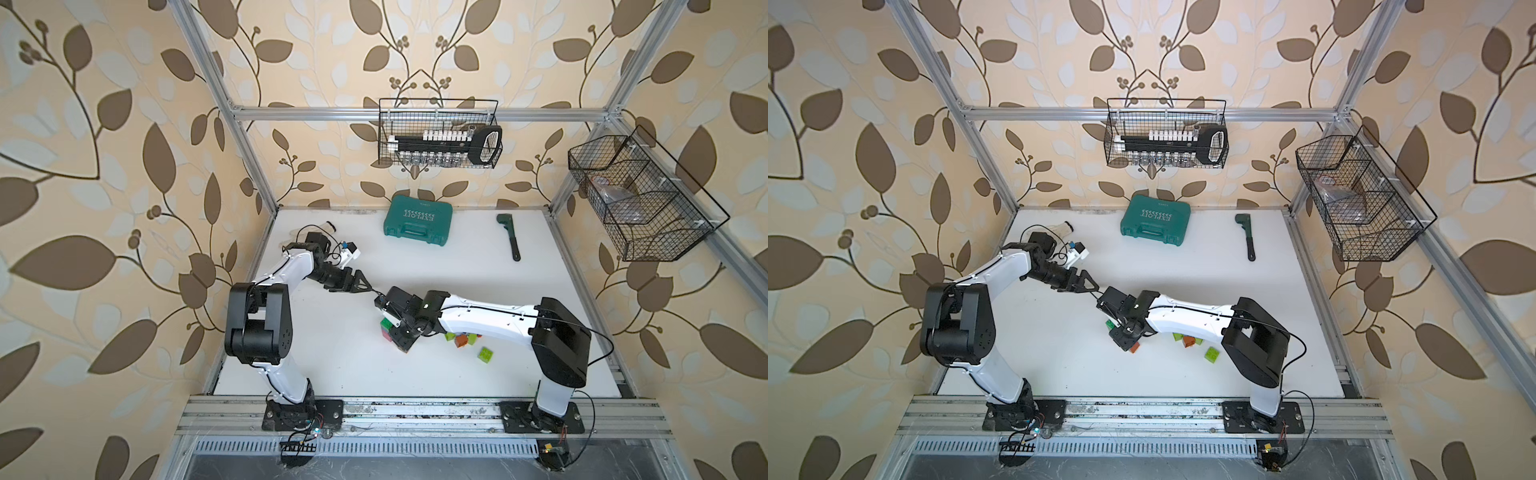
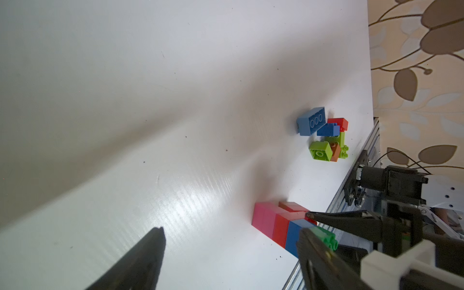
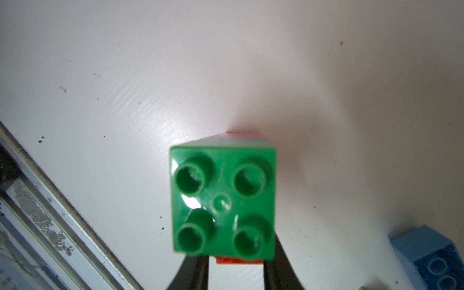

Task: Assemble the letter h with lego
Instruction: Assemble the lego brick with the lego brick.

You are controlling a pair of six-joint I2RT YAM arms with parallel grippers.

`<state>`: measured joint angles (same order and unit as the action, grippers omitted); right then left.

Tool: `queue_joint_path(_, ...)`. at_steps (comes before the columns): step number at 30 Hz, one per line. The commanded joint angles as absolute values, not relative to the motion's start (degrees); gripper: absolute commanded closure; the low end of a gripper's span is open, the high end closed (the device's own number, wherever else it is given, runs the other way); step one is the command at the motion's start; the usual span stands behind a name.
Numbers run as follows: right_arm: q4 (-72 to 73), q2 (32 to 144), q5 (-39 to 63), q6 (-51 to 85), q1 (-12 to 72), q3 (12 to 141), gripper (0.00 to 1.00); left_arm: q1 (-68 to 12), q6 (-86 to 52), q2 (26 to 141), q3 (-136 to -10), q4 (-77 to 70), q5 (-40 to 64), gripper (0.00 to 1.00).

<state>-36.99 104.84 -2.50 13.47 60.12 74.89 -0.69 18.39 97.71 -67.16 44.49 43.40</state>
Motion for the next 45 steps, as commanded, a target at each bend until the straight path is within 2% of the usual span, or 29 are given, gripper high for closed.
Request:
queue_joint_path(1,-39.2,102.9,-4.0,12.7,60.5,72.5,0.93,-0.5,17.9,94.4,-66.6,44.1,43.9,0.15)
queue_joint_path(9,-36.5,99.7,-4.4,12.0,60.5,70.7,0.94,-0.6,17.8,94.4,-66.4,43.9,43.5,0.15)
queue_joint_path(45,-41.8,107.1,0.4,10.3,61.1,68.8,0.95,-0.5,17.8,94.9,-66.4,43.9,42.1,0.15)
